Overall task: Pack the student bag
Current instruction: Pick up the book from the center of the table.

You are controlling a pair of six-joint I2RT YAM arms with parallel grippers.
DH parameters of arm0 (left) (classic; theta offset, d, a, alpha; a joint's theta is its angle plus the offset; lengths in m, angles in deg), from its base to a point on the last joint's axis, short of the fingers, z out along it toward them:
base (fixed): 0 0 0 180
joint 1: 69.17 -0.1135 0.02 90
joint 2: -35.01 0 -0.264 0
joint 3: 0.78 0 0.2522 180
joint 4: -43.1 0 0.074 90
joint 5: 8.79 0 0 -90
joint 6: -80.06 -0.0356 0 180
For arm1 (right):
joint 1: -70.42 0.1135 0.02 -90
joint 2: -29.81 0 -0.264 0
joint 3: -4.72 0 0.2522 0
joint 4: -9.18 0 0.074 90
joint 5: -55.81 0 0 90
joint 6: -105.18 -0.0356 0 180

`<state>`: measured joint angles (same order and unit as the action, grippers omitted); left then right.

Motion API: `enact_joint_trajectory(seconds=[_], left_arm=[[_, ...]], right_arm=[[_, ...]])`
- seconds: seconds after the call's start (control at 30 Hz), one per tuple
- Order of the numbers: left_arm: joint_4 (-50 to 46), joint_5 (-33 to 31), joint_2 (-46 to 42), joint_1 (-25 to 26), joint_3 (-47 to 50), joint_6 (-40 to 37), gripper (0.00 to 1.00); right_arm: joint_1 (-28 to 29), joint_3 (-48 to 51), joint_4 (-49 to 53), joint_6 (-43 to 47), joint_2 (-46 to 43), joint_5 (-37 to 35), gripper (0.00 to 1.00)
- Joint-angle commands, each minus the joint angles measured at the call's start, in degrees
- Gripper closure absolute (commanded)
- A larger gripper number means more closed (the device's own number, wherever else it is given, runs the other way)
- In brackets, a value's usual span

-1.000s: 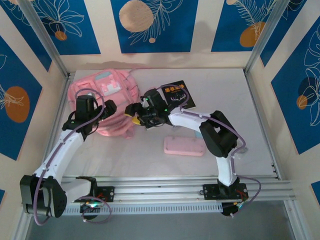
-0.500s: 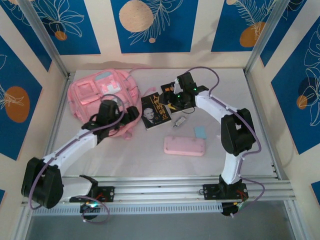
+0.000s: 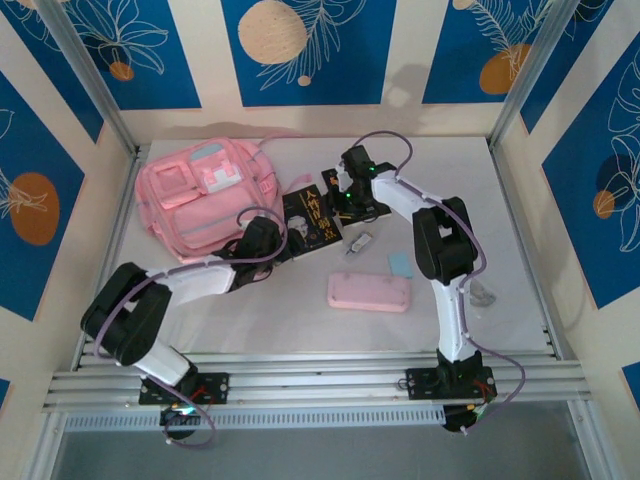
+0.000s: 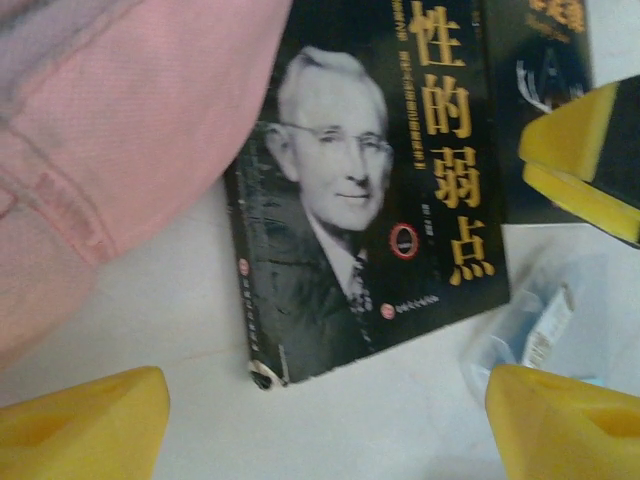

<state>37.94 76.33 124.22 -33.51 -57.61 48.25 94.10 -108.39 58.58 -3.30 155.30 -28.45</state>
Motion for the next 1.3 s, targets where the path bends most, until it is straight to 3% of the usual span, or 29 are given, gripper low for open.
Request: enact_joint_trajectory(seconds=[0.0, 0.33, 0.57, 0.77, 0.83, 0.93, 0.97, 1.13, 1.27], left_arm=[[0.86, -2.85, 2.76, 0.36, -2.87, 0.53, 0.18], [3.62, -0.13, 9.10, 0.37, -3.57, 1.09, 0.31], [3.70, 0.82, 10.36, 0.35, -4.08, 0.60, 0.31], [3.44, 1.37, 10.66, 0.35, -4.48, 0.51, 0.31], [3.36, 1.45, 10.57, 0.37, -4.55, 0.42, 0.31], [2.77, 1.89, 9.67, 0.23, -4.79, -0.28, 0.31], [2.13, 1.98, 8.90, 0.22, -5.03, -0.82, 0.30], [2.51, 3.47, 4.58, -1.36, -4.60, -2.33, 0.16], [9.42, 6.96, 5.51, -2.10, -4.00, 0.65, 0.13]], right_arm=[[1.14, -1.81, 1.30, 3.38, 2.33, -1.41, 0.43], [2.95, 1.61, -0.43, 1.33, -0.38, 6.93, 0.49], [2.77, 4.69, -2.46, -1.89, -4.91, 12.56, 0.57], [2.60, 5.84, -4.17, -4.36, -4.84, 15.35, 0.70], [2.53, 5.88, -4.17, -5.08, -4.19, 15.15, 0.78], [1.54, 5.74, -3.67, -6.87, -3.54, 15.32, 1.00], [0.88, 5.94, -3.56, -7.80, -3.80, 15.91, 1.00], [-3.64, 11.14, -9.91, -13.34, -9.64, 26.96, 1.00], [-7.26, 14.12, -16.33, -18.08, -12.32, 36.98, 1.00]])
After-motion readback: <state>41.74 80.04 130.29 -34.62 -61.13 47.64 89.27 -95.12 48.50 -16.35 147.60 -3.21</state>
